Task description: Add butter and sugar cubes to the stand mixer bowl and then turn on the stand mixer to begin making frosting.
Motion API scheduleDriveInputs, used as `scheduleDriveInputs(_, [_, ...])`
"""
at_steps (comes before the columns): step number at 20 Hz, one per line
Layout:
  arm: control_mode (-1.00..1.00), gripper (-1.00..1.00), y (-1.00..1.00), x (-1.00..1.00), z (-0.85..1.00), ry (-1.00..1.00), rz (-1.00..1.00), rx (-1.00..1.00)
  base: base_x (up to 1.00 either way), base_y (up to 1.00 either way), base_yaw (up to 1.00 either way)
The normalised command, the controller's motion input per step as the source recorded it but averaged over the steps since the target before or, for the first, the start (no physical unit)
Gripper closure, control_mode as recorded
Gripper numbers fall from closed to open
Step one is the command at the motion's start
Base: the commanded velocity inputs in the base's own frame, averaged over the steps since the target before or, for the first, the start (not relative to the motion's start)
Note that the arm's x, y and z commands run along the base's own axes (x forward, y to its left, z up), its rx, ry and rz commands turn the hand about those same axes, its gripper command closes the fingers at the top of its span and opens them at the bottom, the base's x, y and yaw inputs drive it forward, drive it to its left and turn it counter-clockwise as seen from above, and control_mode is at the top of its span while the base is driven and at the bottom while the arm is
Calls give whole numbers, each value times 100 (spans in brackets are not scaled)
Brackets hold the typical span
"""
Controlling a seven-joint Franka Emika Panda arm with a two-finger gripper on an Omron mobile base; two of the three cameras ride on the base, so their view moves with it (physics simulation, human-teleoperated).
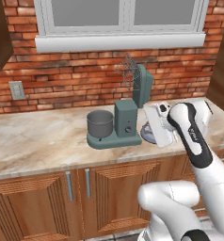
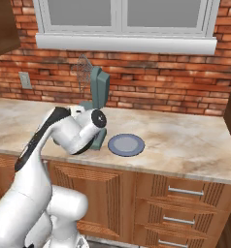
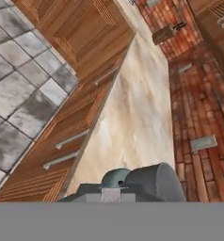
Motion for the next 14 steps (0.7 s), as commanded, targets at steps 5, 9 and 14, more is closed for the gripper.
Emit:
scheduleDriveInputs(5, [-100, 100, 67, -3, 42, -32, 0, -32, 0, 0, 0])
scheduleDriveInputs(9, [-100, 100, 80, 13, 27, -25, 0, -37, 0, 0, 0])
scheduleDriveInputs(14, [-100, 100, 71, 28, 28, -19, 0, -38, 0, 0, 0])
